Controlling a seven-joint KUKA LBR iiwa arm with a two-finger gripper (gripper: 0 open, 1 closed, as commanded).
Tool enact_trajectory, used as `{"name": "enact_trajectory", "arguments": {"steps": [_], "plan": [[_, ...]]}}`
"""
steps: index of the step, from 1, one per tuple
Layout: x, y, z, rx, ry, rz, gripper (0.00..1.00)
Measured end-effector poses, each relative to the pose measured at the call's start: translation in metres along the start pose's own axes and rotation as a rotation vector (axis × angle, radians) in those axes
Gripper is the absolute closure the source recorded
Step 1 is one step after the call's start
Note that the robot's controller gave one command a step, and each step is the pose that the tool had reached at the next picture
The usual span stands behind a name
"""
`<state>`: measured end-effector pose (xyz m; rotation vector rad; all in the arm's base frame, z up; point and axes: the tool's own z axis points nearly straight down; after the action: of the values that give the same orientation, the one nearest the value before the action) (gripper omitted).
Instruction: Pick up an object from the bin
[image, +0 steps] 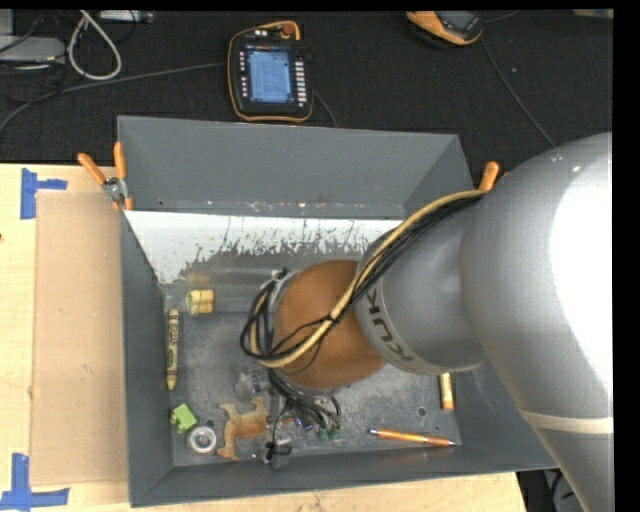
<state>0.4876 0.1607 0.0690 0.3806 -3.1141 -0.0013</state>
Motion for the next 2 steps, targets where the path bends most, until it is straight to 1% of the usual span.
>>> {"name": "enact_trajectory", "arguments": {"steps": [1,2], "plan": [[0.004,0.008,-0.078,0.0,-0.007,-0.049,0.0],[0.005,-0.009,-0.03,0.001,0.008,0.023,0.0]]}}
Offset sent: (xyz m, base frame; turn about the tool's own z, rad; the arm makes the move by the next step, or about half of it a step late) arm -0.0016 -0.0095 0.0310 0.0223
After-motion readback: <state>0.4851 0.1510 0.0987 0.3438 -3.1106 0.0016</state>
